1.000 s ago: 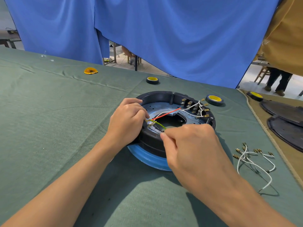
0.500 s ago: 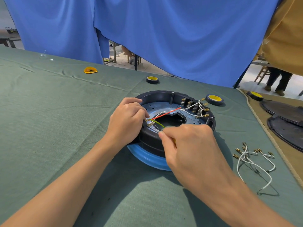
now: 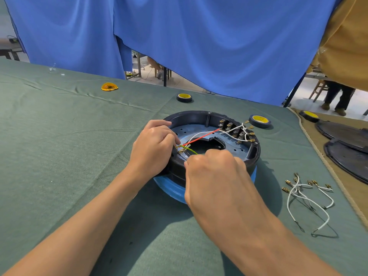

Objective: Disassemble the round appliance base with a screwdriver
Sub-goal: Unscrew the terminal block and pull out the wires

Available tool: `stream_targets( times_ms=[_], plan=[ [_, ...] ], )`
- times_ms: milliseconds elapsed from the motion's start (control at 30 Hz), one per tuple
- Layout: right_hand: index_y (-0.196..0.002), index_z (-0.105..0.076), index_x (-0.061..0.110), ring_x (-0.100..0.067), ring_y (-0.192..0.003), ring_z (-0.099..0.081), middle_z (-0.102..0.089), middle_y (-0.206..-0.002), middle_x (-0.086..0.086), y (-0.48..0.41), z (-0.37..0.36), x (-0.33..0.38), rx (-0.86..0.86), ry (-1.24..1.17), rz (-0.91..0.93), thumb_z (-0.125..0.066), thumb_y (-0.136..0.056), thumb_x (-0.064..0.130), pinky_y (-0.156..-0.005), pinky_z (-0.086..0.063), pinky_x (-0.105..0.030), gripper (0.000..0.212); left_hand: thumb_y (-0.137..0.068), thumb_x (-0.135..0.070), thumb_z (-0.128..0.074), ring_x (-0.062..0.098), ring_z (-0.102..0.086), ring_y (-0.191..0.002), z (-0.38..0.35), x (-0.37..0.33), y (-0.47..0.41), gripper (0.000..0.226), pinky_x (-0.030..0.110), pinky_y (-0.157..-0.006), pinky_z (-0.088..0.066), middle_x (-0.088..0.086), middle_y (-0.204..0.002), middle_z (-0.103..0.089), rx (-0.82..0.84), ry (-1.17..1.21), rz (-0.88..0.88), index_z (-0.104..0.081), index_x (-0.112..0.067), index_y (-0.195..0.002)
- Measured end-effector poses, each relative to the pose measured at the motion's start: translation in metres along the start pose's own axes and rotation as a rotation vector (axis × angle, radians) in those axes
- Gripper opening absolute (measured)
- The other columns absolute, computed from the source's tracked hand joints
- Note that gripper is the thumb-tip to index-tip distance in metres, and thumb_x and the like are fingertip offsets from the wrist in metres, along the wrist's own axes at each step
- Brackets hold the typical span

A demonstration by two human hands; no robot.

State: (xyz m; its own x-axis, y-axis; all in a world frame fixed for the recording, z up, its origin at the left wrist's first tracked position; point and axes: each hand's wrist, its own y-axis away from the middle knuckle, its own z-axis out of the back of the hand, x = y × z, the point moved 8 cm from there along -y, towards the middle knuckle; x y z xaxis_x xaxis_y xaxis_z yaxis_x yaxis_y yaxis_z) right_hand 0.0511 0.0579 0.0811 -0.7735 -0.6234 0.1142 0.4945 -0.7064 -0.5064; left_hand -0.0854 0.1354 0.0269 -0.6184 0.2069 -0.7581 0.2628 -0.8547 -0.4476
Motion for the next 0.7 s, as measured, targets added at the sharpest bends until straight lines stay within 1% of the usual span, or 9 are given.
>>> stream_targets(
  times_ms=[67, 133, 200, 233, 300, 367, 533, 633, 700],
  plan=[
    [-0.058, -0.035, 0.023, -0.029, -0.053, -0.049, -0.042, -0.059, -0.003, -0.004, -0.007, -0.005, 0.124, 0.041, 0.014, -0.059, -0.082, 0.014, -0.052, -0.029, -0.029, 0.035, -0.070, -0.019, -0.036, 0.004, -0.049, -0.114, 0.000, 0.000, 0.000, 0.032, 0.042, -0.098, -0.040, -0.021, -0.078, -0.065, 0.002, 0.003, -0.004, -0.056, -0.034, -0.050],
    [-0.061, -0.024, 0.021, -0.024, -0.063, -0.043, -0.038, -0.064, -0.001, -0.010, -0.009, -0.016, 0.143, -0.029, 0.046, -0.050, -0.093, 0.027, -0.062, -0.026, -0.027, 0.041, -0.071, -0.019, -0.036, 0.003, -0.049, -0.114, 0.000, 0.000, 0.000, 0.033, 0.042, -0.098, -0.040, -0.022, -0.078, -0.066, 0.002, 0.003, -0.010, -0.055, -0.034, -0.049],
    [-0.054, -0.025, 0.022, -0.018, -0.054, -0.028, -0.026, -0.054, 0.003, -0.013, -0.006, -0.026, 0.142, -0.118, 0.040, -0.048, -0.095, 0.030, -0.059, -0.022, -0.031, 0.048, -0.071, -0.019, -0.036, 0.002, -0.049, -0.114, 0.000, 0.000, 0.000, 0.033, 0.043, -0.098, -0.040, -0.021, -0.078, -0.066, -0.001, 0.004, -0.003, -0.056, -0.033, -0.050],
    [-0.051, -0.025, 0.021, -0.017, -0.051, -0.023, -0.022, -0.050, 0.001, -0.016, -0.004, -0.029, 0.139, -0.155, 0.031, -0.050, -0.094, 0.029, -0.059, -0.027, -0.034, 0.051, -0.071, -0.019, -0.036, 0.002, -0.049, -0.114, 0.000, 0.001, 0.000, 0.033, 0.043, -0.098, -0.040, -0.020, -0.077, -0.067, -0.001, 0.005, 0.001, -0.057, -0.033, -0.050],
    [-0.049, -0.030, 0.014, -0.026, -0.053, -0.022, -0.022, -0.046, -0.004, -0.019, -0.003, -0.036, 0.133, -0.228, 0.003, -0.054, -0.092, 0.027, -0.071, -0.038, -0.037, 0.052, -0.071, -0.019, -0.036, 0.002, -0.049, -0.114, 0.000, 0.001, 0.000, 0.033, 0.043, -0.098, -0.040, -0.020, -0.077, -0.067, 0.001, 0.005, -0.002, -0.057, -0.034, -0.050],
    [-0.049, -0.035, 0.011, -0.025, -0.058, -0.023, -0.025, -0.048, -0.008, -0.020, -0.007, -0.042, 0.142, -0.261, -0.018, -0.056, -0.091, 0.027, -0.078, -0.038, -0.036, 0.050, -0.072, -0.019, -0.036, 0.003, -0.049, -0.114, 0.000, 0.001, 0.000, 0.034, 0.043, -0.098, -0.040, -0.019, -0.078, -0.068, 0.004, 0.004, -0.009, -0.056, -0.034, -0.049],
    [-0.050, -0.031, 0.013, -0.024, -0.050, -0.027, -0.024, -0.045, -0.003, -0.016, -0.010, -0.037, 0.117, -0.243, -0.022, -0.054, -0.092, 0.029, -0.077, -0.038, -0.038, 0.051, -0.072, -0.020, -0.036, 0.002, -0.049, -0.115, 0.000, 0.002, -0.001, 0.033, 0.043, -0.099, -0.040, -0.018, -0.081, -0.067, 0.004, -0.002, -0.007, -0.057, -0.034, -0.051],
    [-0.049, -0.031, 0.012, -0.024, -0.049, -0.028, -0.021, -0.043, -0.003, -0.014, -0.005, -0.035, 0.093, -0.241, -0.007, -0.055, -0.092, 0.027, -0.062, -0.037, -0.037, 0.051, -0.072, -0.020, -0.036, 0.001, -0.048, -0.115, 0.001, 0.002, -0.001, 0.033, 0.042, -0.099, -0.040, -0.019, -0.080, -0.067, 0.007, -0.005, -0.005, -0.060, -0.034, -0.054],
    [-0.049, -0.031, 0.012, -0.023, -0.046, -0.027, -0.020, -0.042, -0.003, -0.014, -0.004, -0.034, 0.090, -0.234, -0.004, -0.056, -0.091, 0.026, -0.054, -0.030, -0.032, 0.051, -0.072, -0.020, -0.036, 0.001, -0.048, -0.115, 0.001, 0.002, -0.001, 0.033, 0.042, -0.100, -0.040, -0.019, -0.082, -0.067, 0.009, -0.010, -0.004, -0.060, -0.033, -0.055]
  ],
)
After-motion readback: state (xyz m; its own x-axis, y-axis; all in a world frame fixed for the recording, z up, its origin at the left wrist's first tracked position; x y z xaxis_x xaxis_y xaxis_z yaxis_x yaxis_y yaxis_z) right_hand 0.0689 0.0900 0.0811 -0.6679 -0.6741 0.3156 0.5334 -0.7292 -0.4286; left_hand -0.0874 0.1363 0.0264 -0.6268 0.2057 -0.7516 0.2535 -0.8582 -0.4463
